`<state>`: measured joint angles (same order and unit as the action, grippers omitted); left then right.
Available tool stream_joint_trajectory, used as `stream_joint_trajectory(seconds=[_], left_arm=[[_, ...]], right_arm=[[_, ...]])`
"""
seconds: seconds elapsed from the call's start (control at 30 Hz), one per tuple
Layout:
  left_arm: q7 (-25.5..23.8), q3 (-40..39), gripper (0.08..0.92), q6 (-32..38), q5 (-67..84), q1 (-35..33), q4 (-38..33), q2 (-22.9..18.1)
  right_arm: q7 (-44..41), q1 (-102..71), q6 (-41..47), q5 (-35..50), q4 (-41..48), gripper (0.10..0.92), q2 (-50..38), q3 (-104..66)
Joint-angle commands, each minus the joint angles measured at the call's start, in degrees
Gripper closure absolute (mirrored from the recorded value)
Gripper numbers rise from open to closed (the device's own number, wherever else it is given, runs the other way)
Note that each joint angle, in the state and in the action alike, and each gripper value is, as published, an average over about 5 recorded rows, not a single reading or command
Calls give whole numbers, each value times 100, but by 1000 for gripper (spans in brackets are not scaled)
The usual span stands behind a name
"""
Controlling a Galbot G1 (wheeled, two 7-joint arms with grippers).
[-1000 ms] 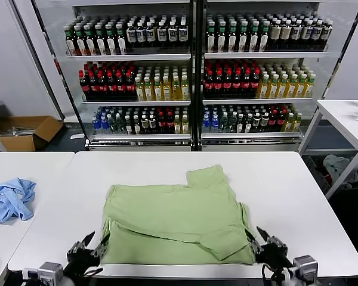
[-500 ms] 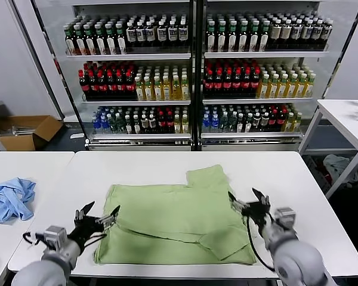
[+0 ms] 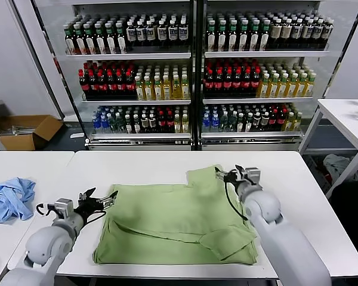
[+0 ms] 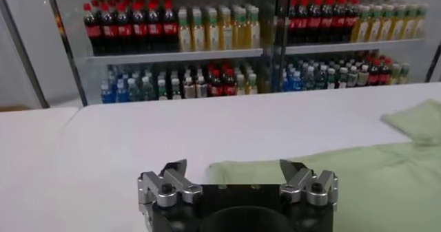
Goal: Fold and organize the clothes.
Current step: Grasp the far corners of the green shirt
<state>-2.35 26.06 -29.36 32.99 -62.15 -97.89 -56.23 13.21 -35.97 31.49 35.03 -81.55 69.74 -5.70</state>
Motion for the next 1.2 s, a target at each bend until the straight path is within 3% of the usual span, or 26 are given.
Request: stream_joint_trajectory(seconds=[0.03,0.43,1.2], left_arm=[[-192,-360,177,-2,-27,775,1005,33],[-443,-591,177,119,-354,1226,1669,-80],[-825,-631,182,195,-572,1412,2123,-86]], right_arm=[[-24,833,-73,-96,1368,203,327,291],[-103,850,-469,-298,1993,203,614,482],[-49,858,-534,-215,2093,211,723,483]])
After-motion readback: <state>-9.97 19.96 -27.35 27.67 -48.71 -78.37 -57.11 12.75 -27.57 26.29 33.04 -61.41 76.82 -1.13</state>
